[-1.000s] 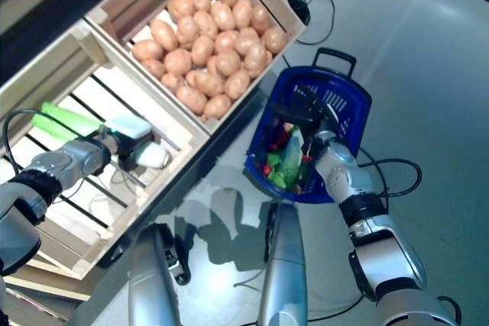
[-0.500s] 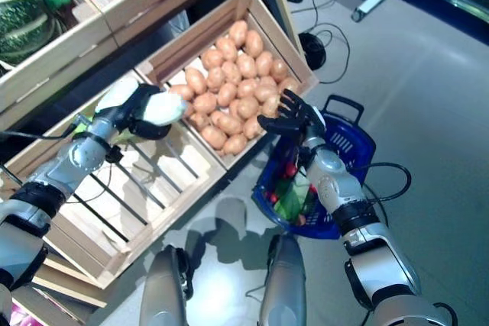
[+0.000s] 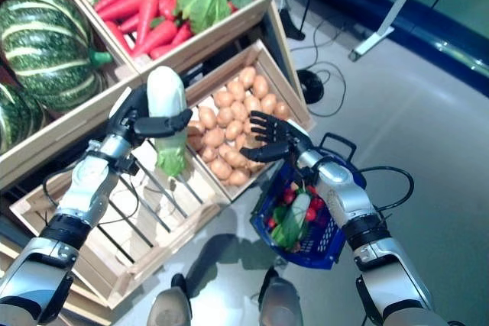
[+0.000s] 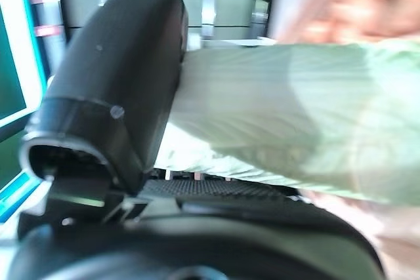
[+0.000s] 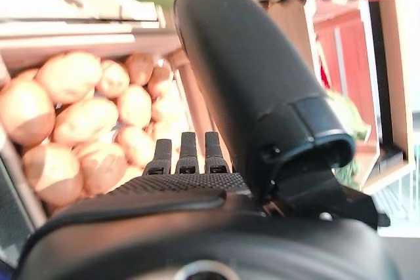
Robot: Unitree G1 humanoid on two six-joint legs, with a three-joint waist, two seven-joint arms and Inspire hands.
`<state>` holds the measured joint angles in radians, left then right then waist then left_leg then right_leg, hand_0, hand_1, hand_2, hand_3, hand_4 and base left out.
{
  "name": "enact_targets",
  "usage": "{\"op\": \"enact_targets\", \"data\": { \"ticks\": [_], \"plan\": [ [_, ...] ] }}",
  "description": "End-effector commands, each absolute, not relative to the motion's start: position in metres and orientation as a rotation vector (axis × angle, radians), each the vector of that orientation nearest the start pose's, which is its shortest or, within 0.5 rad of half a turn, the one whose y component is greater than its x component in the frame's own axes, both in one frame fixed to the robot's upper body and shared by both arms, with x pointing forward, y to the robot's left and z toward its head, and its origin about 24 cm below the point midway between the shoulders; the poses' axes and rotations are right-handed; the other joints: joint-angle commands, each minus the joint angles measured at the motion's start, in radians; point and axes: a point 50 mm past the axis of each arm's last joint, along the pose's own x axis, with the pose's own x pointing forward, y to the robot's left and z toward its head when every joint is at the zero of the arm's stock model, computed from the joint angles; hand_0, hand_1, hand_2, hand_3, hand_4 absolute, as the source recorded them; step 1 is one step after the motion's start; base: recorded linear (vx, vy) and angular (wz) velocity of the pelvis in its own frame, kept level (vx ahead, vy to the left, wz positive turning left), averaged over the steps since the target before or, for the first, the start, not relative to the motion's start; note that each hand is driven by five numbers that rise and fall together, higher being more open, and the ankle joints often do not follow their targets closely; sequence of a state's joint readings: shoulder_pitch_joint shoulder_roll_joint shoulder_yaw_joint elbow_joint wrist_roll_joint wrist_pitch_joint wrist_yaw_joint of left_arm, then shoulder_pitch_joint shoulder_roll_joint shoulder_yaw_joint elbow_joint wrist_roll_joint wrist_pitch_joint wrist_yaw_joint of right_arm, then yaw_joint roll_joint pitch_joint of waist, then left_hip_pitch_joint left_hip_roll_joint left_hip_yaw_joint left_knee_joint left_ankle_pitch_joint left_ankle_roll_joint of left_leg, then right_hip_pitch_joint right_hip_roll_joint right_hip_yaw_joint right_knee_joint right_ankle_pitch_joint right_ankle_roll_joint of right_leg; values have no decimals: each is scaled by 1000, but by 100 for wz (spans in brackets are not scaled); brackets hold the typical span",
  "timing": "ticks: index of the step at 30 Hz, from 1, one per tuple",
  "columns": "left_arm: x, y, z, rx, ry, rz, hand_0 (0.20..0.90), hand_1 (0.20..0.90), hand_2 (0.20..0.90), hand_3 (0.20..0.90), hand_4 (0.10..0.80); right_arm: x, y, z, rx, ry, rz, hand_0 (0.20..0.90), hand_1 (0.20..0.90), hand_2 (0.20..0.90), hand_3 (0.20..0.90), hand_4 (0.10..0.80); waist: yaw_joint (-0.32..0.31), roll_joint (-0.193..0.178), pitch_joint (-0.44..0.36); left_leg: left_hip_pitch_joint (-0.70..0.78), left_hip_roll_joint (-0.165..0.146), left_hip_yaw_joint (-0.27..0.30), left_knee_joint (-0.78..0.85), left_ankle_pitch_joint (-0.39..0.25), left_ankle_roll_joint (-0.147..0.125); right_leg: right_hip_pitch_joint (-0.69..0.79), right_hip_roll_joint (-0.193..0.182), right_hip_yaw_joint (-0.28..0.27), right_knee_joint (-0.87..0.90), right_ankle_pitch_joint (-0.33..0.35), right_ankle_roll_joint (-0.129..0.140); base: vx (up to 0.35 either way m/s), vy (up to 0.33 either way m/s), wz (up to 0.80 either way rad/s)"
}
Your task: Put vegetables into the basket
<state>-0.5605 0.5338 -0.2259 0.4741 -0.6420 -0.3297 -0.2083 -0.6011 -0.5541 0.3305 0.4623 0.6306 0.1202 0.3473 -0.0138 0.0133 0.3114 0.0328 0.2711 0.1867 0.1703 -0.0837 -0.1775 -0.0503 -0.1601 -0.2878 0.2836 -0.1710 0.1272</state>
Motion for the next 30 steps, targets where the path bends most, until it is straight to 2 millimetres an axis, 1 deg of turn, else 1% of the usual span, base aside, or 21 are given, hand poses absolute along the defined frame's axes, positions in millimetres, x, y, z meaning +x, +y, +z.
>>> {"op": "enact_targets", "data": {
  "ticks": [1, 3, 6, 9, 12, 16, 19, 21, 25, 28, 30],
  "plan": [
    [334, 199, 144, -149, -430, -315, 300, 300, 300, 300, 400, 340, -158, 90, -16, 135, 685, 900, 900, 900, 900, 800, 18, -51, -284, -29, -80, 3, -109, 84, 53, 93, -41, 24, -190, 111, 17, 31, 13, -11],
    [332, 196, 142, -166, -433, -316, 300, 300, 300, 300, 400, 335, -152, 87, -47, 165, 751, 900, 900, 900, 900, 800, 16, -52, -293, -6, -83, 6, -159, 99, 52, 112, -38, 27, -230, 131, 23, 9, 5, 3],
    [331, 193, 141, -185, -433, -318, 300, 300, 300, 300, 400, 331, -150, 85, -80, 204, 822, 900, 900, 900, 900, 800, 13, -55, -301, 17, -89, 8, -210, 116, 50, 131, -34, 28, -277, 156, 30, 17, 4, -14],
    [332, 189, 141, -200, -430, -331, 300, 300, 300, 300, 400, 331, -147, 89, -52, 222, 874, 900, 900, 900, 900, 800, 10, -59, -311, 35, -93, 8, -245, 123, 49, 148, -30, 28, -321, 180, 34, 35, -10, 4],
    [333, 185, 139, -216, -422, -344, 300, 300, 300, 300, 400, 331, -140, 93, -28, 222, 913, 900, 900, 900, 900, 800, 8, -60, -316, 37, -96, 2, -256, 122, 50, 150, -26, 32, -333, 188, 36, 23, -16, 10],
    [332, 179, 134, -236, -394, -384, 300, 300, 300, 300, 400, 329, -126, 100, 13, 197, 983, 900, 900, 900, 900, 800, 6, -58, -318, 42, -98, -3, -258, 114, 52, 152, -21, 38, -341, 189, 33, 0, 0, 0],
    [331, 175, 131, -250, -384, -398, 300, 300, 300, 300, 400, 327, -118, 102, 20, 202, 1028, 900, 900, 900, 900, 800, 5, -59, -320, 45, -98, -3, -258, 112, 52, 154, -18, 45, -346, 190, 32, 13, -7, 0],
    [330, 171, 128, -276, -375, -417, 300, 300, 300, 300, 400, 324, -109, 103, 48, 223, 1090, 900, 900, 900, 900, 800, 6, -58, -324, 49, -95, -2, -258, 110, 52, 158, -15, 49, -354, 192, 31, 52, -28, 0],
    [327, 162, 125, -282, -370, -457, 300, 300, 300, 300, 400, 324, -100, 104, 60, 223, 1091, 900, 900, 900, 900, 800, 9, -57, -325, 51, -94, -4, -258, 109, 52, 161, -12, 54, -359, 193, 29, 30, -19, 0],
    [326, 152, 125, -283, -363, -496, 300, 300, 300, 300, 400, 326, -93, 110, 66, 211, 1087, 900, 900, 900, 900, 800, 10, -57, -325, 53, -92, -4, -258, 108, 51, 164, -8, 60, -362, 192, 28, 26, -20, 0],
    [325, 150, 124, -289, -363, -512, 300, 300, 300, 300, 400, 327, -91, 112, 69, 208, 1078, 900, 900, 900, 900, 800, 10, -56, -325, 55, -91, -7, -258, 108, 51, 166, -7, 64, -363, 192, 27, 15, -10, 0]
  ]
}}
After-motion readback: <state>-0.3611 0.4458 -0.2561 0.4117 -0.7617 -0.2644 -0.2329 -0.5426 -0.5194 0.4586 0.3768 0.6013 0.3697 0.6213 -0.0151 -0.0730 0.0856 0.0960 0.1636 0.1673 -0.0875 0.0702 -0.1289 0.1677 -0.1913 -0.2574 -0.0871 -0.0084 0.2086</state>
